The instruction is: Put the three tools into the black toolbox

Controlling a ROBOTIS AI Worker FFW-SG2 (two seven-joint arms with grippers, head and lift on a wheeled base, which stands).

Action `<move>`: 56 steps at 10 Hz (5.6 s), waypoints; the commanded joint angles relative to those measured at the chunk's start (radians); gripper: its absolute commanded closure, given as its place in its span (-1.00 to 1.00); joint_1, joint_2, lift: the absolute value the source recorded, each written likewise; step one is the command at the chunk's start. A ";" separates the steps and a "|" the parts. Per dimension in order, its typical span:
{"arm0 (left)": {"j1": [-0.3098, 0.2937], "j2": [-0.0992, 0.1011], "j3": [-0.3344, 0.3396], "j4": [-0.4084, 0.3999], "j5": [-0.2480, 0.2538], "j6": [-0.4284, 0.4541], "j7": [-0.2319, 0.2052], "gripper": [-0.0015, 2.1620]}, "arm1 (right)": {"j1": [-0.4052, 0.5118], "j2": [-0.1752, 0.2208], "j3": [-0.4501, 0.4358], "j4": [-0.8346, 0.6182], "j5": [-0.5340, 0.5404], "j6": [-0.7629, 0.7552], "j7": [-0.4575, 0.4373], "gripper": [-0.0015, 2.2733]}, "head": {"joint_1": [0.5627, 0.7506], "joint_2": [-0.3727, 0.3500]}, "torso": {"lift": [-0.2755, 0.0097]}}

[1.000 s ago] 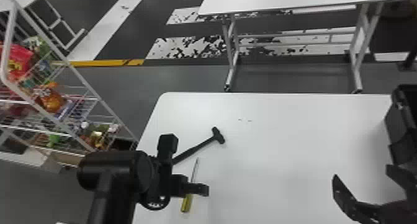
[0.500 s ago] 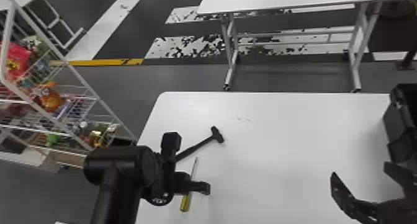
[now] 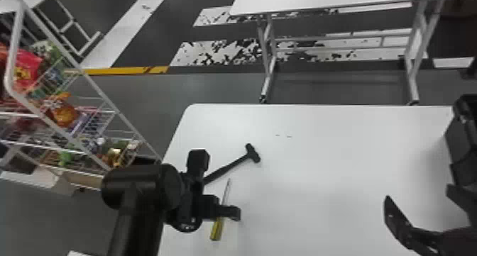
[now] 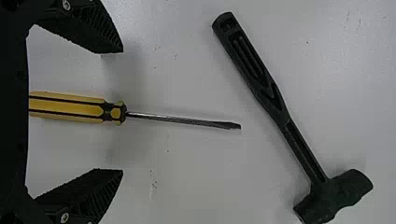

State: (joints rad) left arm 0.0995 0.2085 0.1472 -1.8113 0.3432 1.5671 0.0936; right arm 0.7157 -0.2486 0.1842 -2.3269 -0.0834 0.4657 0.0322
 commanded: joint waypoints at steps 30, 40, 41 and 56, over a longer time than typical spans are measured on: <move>0.324 -0.023 -0.100 -0.456 -0.110 0.004 -0.299 0.98 | -0.116 0.034 -0.071 0.012 -0.239 0.147 0.005 -0.91 | 0.41 0.44 | 0.57; 0.259 -0.090 0.081 -0.303 0.057 -0.242 -0.864 0.98 | -0.143 0.034 -0.066 -0.040 -0.246 0.304 0.005 -0.91 | 0.41 0.17 | 0.57; 0.259 -0.090 0.072 -0.313 0.057 -0.242 -0.887 0.98 | -0.165 0.034 -0.066 -0.042 -0.256 0.340 0.003 -0.91 | 0.41 0.15 | 0.57; 0.318 -0.087 -0.074 -0.402 0.020 -0.371 -0.950 0.98 | -0.363 0.092 -0.144 -0.131 -0.618 0.825 0.006 -0.91 | 0.41 0.08 | 0.57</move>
State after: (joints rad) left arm 0.4162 0.1213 0.0795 -2.2119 0.3635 1.1958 -0.8560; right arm 0.3556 -0.1614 0.0390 -2.4602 -0.6932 1.2894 0.0402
